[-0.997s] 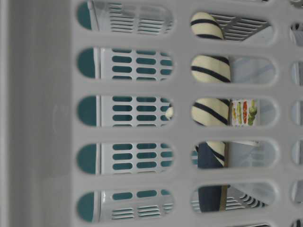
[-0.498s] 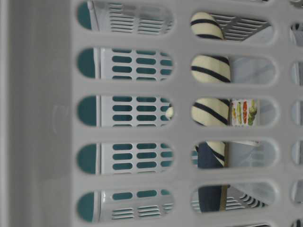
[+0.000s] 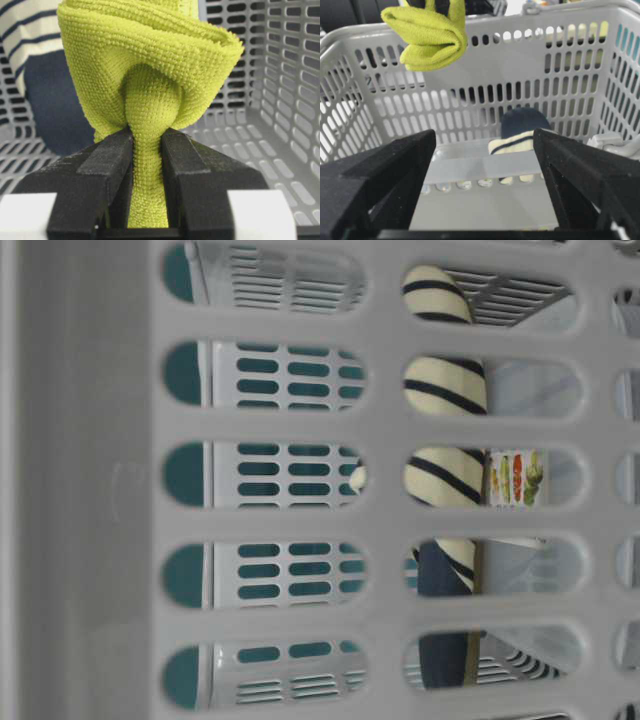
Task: Pick up the yellow cloth from the shopping basket with the left arm.
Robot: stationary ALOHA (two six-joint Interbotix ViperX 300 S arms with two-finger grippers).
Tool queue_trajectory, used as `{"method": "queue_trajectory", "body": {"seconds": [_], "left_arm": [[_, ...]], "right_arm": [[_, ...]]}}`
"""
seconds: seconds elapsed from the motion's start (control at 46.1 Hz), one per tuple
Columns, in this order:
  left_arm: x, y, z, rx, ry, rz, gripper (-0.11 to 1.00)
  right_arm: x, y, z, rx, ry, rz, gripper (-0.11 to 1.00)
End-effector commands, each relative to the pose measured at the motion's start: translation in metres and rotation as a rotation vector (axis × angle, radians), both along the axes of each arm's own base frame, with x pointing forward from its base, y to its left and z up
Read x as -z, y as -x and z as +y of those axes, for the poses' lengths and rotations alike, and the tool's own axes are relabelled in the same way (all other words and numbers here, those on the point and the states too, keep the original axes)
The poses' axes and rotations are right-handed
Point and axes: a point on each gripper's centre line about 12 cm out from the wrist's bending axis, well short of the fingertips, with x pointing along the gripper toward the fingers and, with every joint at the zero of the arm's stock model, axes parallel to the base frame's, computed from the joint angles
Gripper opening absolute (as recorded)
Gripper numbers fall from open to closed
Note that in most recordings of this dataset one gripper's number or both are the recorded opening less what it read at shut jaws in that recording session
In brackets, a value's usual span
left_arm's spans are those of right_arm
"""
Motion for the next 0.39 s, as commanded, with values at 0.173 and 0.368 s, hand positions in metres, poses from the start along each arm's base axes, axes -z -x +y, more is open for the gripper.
{"method": "queue_trajectory", "body": {"seconds": [0.173,0.368], "left_arm": [[-0.0178,0.0093,0.0,0.007,0.0,-0.049,0.14],[-0.0161,0.0098,0.0007,0.004,0.0,-0.04,0.14]], "right_arm": [[0.0028,-0.0004,-0.0006,0.004,-0.005,0.001,0.75],[0.003,0.0011,-0.0005,0.004,-0.003,-0.003,0.75]]}}
